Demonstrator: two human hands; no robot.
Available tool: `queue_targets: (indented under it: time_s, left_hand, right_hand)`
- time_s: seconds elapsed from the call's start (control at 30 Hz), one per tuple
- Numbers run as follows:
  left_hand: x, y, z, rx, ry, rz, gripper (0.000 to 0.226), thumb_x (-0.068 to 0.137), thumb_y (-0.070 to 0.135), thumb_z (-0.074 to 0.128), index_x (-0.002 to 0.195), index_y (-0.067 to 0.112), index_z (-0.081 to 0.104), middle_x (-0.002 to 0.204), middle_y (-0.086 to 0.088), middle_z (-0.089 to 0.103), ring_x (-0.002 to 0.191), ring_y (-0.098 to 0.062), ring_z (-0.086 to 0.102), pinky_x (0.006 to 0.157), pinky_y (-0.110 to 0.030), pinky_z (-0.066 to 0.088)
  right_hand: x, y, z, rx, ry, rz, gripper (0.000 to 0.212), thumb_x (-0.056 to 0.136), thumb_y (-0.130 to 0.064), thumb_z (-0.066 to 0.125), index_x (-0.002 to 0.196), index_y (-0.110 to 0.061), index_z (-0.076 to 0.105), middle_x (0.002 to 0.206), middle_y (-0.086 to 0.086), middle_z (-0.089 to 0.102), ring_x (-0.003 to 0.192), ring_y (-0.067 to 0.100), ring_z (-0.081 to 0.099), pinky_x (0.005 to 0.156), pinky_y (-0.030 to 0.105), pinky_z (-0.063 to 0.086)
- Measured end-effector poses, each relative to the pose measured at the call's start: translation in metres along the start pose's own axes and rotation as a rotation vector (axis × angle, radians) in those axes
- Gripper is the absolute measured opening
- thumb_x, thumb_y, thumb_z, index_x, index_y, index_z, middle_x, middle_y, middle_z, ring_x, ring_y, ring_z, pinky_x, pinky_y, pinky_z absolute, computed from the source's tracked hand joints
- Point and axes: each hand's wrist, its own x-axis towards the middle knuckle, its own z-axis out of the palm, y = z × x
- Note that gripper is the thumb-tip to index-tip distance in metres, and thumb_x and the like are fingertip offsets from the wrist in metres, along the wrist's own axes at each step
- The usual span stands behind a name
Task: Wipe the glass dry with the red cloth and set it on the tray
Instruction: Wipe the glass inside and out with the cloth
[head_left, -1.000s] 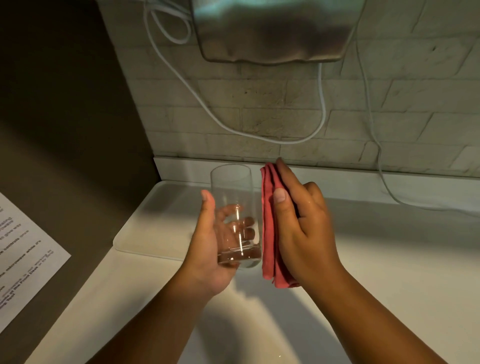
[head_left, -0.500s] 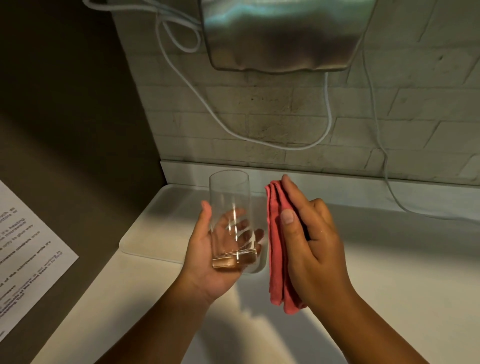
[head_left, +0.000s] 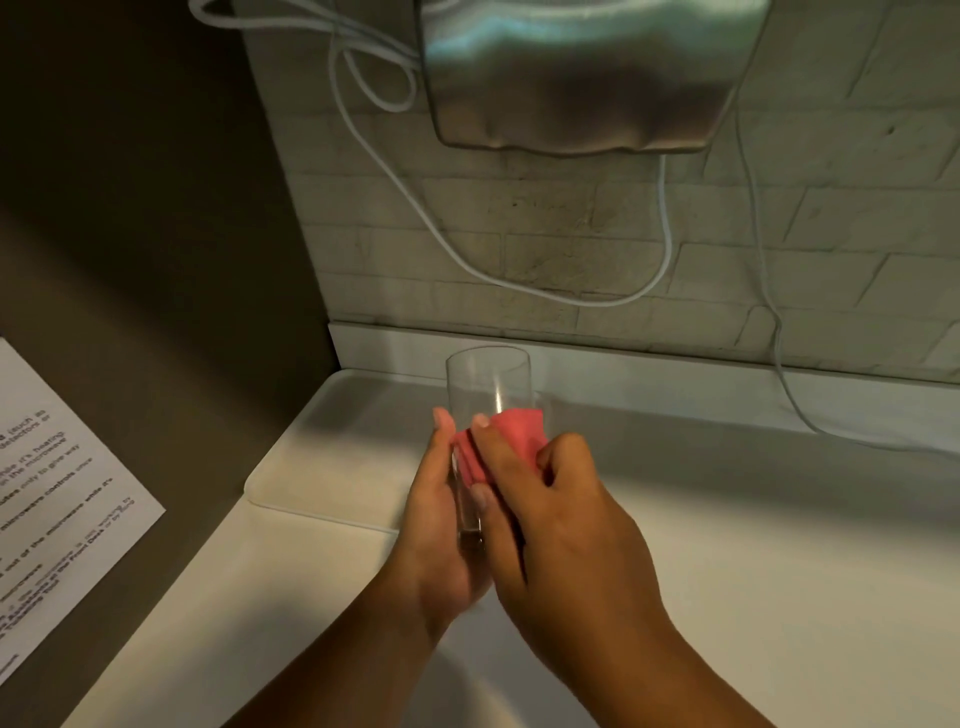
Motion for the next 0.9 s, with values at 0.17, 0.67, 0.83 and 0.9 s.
queue_targets:
  time_s: [0.17,0.67,0.83,0.9]
  left_hand:
    - [-0.004,-0.003,0.01,0.045,0.03,0.041,0.08,0.089,0.072,0.059,0.143,0.015,0.069,0.143,-0.021,0.071,0.138,-0.04,0.064,0.115,-0.053,0.049]
    - [-0.001,0.01,0.003,0.073,0.015,0.052,0.083,0.092,0.076,0.054,0.126,0.005,0.079,0.12,-0.021,0.082,0.114,-0.034,0.079,0.09,-0.042,0.066]
    - [-0.002,0.004,0.005,0.133,0.012,0.061,0.069,0.087,0.075,0.059,0.124,0.022,0.082,0.129,-0.014,0.08,0.12,-0.03,0.077,0.088,-0.042,0.065]
    - [-0.004,0.002,0.008,0.144,0.003,0.089,0.071,0.081,0.077,0.063,0.127,0.027,0.08,0.132,-0.016,0.079,0.12,-0.034,0.077,0.089,-0.05,0.063]
  right_hand:
    - [0.027,0.01,-0.004,0.11,0.077,0.087,0.051,0.101,-0.053,0.032,0.151,-0.043,0.036,0.099,-0.005,0.04,0.069,0.01,0.052,0.053,0.023,0.051]
    - [0.004,0.006,0.006,0.149,0.06,0.038,0.049,0.101,-0.049,0.036,0.15,-0.045,0.037,0.096,-0.013,0.036,0.063,0.004,0.052,0.049,0.02,0.053]
    - [0.027,0.006,-0.005,0.035,0.065,-0.01,0.05,0.1,-0.048,0.035,0.147,-0.035,0.046,0.1,0.0,0.049,0.067,0.014,0.055,0.049,0.029,0.055]
    - [0.039,0.01,-0.007,0.115,0.102,0.056,0.049,0.101,-0.048,0.035,0.147,-0.038,0.046,0.105,0.001,0.049,0.073,0.016,0.057,0.056,0.032,0.056]
